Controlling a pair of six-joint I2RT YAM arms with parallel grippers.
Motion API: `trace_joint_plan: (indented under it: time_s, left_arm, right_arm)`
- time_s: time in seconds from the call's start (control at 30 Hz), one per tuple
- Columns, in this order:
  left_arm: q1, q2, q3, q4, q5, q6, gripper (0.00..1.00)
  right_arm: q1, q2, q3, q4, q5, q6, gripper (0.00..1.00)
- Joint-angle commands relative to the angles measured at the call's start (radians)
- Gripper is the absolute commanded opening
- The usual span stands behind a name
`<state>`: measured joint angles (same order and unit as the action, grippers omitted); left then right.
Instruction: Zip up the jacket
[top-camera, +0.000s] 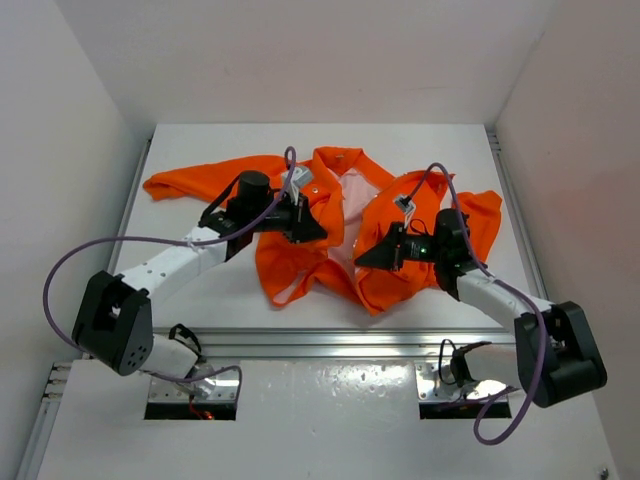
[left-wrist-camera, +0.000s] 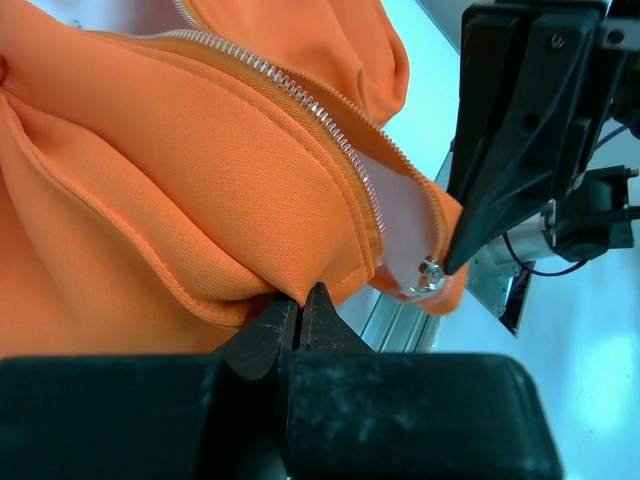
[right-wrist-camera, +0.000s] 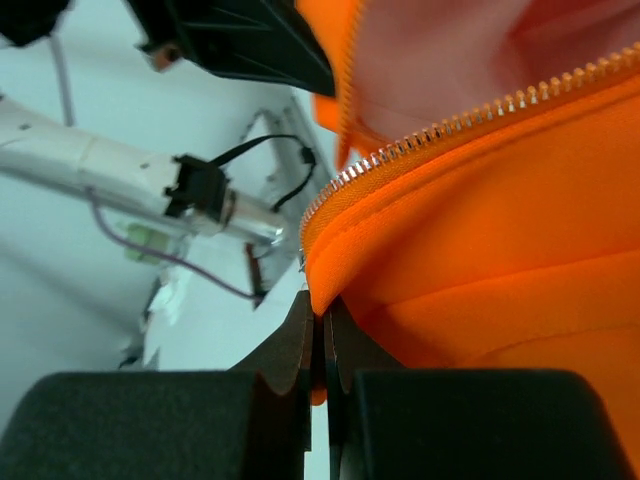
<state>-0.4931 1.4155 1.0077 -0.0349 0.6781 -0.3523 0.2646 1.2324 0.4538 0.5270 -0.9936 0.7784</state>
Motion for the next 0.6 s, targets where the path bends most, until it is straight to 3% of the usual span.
trace_joint_plan:
  time_s: [0.0,0.1,0.17,0.37,0.57]
  left_arm:
    - [-0.038,-0.084,-0.05,0.156,-0.026,-0.024,0.0]
    - [-0.038,-0.113,-0.06,0.156,-0.038,0.019,0.0]
    - [-0.038,-0.141,-0.06,0.147,-0.058,0.048,0.0]
    - [-0.05,-0.176,-0.081,0.138,-0.058,0.069,0.0]
    - [-0.07,-0.197,-0.09,0.182,-0.081,0.049,0.0]
  right_arm:
    - [0.007,0.045,0.014,0.346,-0.181,0.127,0.0]
    - [0.008,0.071,-0.007,0.562,-0.257,0.22,0.0]
    - [0.012,0.069,-0.007,0.681,-0.348,0.168,0.0]
    - [-0.064,0.047,-0.027,0.61,-0.349,-0.098,0.0]
    - [-0.07,0.087,0.037,0.588,-0.32,-0.087,0.0]
